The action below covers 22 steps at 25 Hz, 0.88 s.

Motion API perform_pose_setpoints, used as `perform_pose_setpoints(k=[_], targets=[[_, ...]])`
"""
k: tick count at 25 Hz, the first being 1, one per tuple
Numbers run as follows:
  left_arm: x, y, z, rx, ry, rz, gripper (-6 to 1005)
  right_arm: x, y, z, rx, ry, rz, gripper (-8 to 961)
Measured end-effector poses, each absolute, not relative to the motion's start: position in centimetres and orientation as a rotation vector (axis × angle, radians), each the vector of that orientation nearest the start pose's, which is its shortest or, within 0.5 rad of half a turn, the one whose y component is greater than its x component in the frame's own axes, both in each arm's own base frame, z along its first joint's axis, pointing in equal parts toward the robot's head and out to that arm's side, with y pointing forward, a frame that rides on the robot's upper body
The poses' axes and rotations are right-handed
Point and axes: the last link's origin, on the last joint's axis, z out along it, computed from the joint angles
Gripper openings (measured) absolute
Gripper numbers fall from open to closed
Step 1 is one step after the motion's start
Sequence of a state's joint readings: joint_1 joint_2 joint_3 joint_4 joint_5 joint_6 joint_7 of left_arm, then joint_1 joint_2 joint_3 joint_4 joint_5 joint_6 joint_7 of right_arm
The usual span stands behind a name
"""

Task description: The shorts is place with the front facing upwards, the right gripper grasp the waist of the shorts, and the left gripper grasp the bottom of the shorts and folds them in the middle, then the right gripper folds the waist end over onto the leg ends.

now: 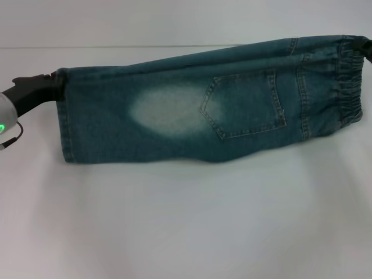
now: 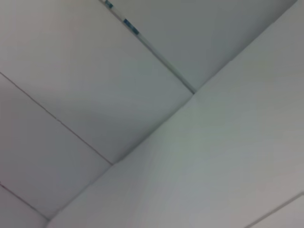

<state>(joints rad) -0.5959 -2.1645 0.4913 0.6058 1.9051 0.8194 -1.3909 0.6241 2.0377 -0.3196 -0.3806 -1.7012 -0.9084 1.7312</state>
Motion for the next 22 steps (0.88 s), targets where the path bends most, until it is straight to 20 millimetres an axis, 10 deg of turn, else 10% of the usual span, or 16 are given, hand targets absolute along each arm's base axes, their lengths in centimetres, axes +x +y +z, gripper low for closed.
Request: perform_pose_setpoints(k=[10, 22], targets=[[-30.9, 40.4, -0.4, -1.977, -0.936, -0.472, 141, 32.8, 40.7, 3.7, -1.581, 1.391, 0.979, 213], [-31.6, 37.5, 1.8, -1.978, -0.91, -0.66, 536, 35.5, 35.8, 5.4, -1.565, 1.323, 1.092, 623]])
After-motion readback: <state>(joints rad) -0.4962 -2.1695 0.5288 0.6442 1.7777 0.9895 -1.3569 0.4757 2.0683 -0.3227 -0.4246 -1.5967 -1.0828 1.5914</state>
